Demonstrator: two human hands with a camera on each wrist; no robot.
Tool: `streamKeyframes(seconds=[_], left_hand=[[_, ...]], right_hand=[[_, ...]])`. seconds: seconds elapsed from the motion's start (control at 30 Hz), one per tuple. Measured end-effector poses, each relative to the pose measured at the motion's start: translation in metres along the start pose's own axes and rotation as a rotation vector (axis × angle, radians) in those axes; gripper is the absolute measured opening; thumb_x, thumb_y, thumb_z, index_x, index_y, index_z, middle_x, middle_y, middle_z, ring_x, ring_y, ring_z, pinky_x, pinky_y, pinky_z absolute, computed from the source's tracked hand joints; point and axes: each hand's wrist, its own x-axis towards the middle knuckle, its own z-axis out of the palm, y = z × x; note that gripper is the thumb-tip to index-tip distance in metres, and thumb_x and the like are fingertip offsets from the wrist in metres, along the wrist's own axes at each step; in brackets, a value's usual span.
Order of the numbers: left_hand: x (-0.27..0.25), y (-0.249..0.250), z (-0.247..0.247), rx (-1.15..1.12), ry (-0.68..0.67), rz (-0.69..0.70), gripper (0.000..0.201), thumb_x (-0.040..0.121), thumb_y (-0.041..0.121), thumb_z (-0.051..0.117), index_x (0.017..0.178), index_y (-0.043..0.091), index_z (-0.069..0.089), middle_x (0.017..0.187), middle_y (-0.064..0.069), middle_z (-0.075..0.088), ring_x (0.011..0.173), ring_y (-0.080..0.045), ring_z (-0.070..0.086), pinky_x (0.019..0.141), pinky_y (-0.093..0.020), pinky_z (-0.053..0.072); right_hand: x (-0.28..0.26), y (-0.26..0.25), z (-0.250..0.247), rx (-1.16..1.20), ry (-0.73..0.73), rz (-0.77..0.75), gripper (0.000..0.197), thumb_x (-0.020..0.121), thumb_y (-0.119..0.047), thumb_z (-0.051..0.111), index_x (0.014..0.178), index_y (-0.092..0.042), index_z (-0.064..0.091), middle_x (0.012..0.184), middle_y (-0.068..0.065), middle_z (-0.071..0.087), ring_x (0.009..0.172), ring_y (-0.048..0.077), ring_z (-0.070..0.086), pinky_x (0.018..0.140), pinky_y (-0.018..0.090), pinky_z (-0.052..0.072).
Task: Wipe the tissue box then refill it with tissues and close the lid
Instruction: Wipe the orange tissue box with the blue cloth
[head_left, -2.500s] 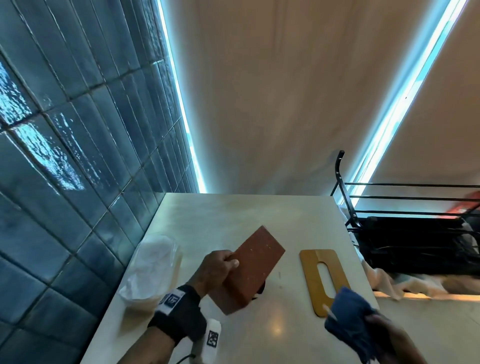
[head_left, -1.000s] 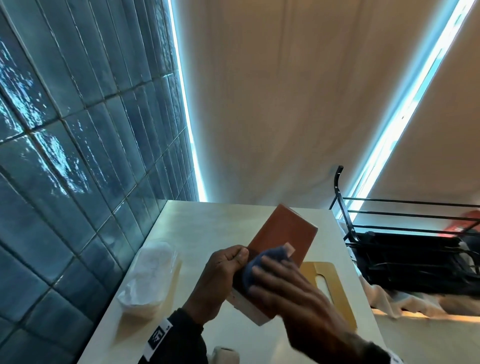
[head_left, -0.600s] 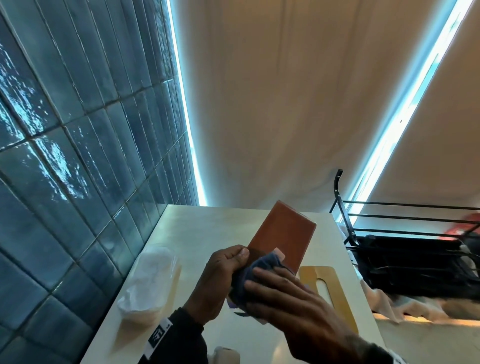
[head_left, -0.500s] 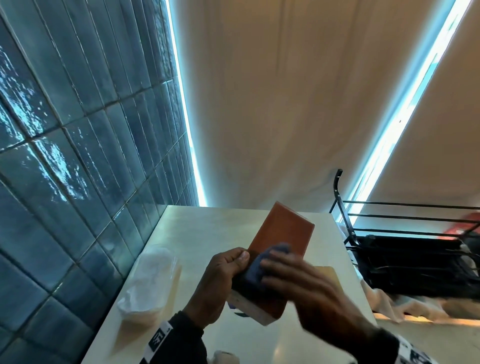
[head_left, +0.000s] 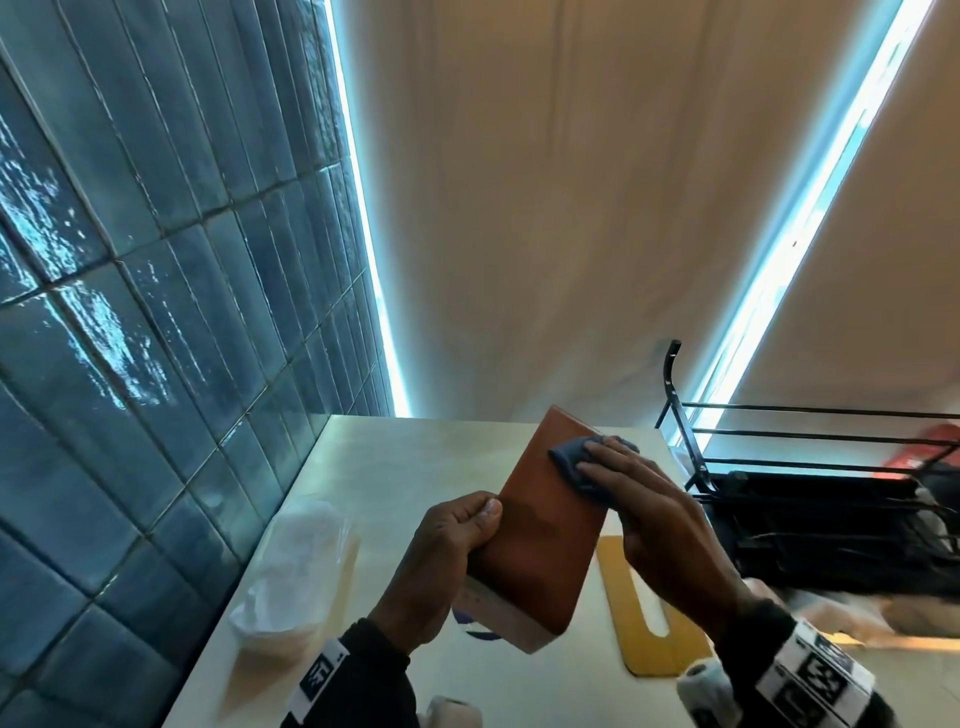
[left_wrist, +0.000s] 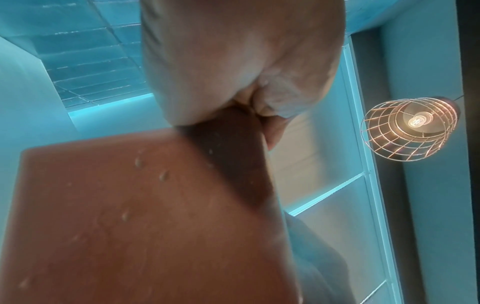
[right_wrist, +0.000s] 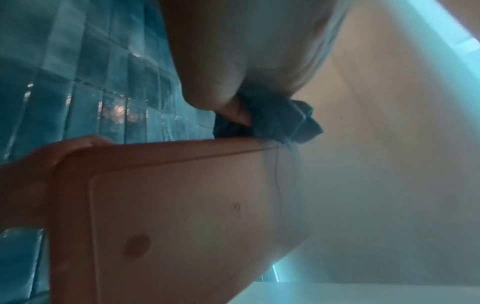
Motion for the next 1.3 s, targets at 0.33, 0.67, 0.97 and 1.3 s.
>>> streamKeyframes(seconds=[0.33, 0.67, 0.97, 1.3], left_hand=[[-0.003, -0.002, -0.004, 0.021, -0.019, 0.039, 0.029, 0.091, 0.032, 0.054, 0.083, 0.01, 0.071, 0.081, -0.015, 0.071, 0.079, -0.023, 0.062, 0.076, -0.038, 0.05], [-0.007, -0.007, -0.006, 0.041, -0.027, 0.02, 0.033, 0.09, 0.033, 0.052, 0.086, 0.006, 0.071, 0.081, -0.021, 0.068, 0.078, -0.022, 0.062, 0.077, -0.041, 0.049], [-0.008, -0.009, -0.002, 0.073, 0.025, 0.003, 0.028, 0.099, 0.021, 0.053, 0.082, 0.009, 0.073, 0.079, -0.006, 0.072, 0.078, -0.015, 0.065, 0.078, -0.034, 0.05], [-0.016, -0.008, -0.003, 0.087, -0.035, 0.034, 0.034, 0.091, 0.033, 0.056, 0.083, 0.001, 0.065, 0.076, -0.007, 0.061, 0.075, -0.018, 0.055, 0.073, -0.037, 0.043]], right_hand=[[-0.009, -0.007, 0.0, 0.136, -0.138, -0.271, 0.054, 0.082, 0.02, 0.054, 0.128, -0.006, 0.064, 0.143, 0.015, 0.054, 0.138, 0.03, 0.045, 0.109, 0.051, 0.042], [-0.029, -0.039, 0.004, 0.034, -0.214, -0.45, 0.039, 0.104, -0.012, 0.032, 0.129, -0.011, 0.062, 0.142, 0.011, 0.056, 0.137, 0.026, 0.047, 0.115, 0.041, 0.036], [-0.014, -0.011, 0.011, 0.021, -0.07, -0.136, 0.059, 0.081, 0.021, 0.052, 0.13, -0.01, 0.063, 0.144, 0.01, 0.053, 0.14, 0.026, 0.043, 0.113, 0.045, 0.038], [-0.012, -0.005, 0.001, 0.033, -0.142, -0.302, 0.05, 0.086, 0.014, 0.056, 0.129, -0.011, 0.064, 0.144, 0.01, 0.054, 0.138, 0.026, 0.045, 0.106, 0.046, 0.046]])
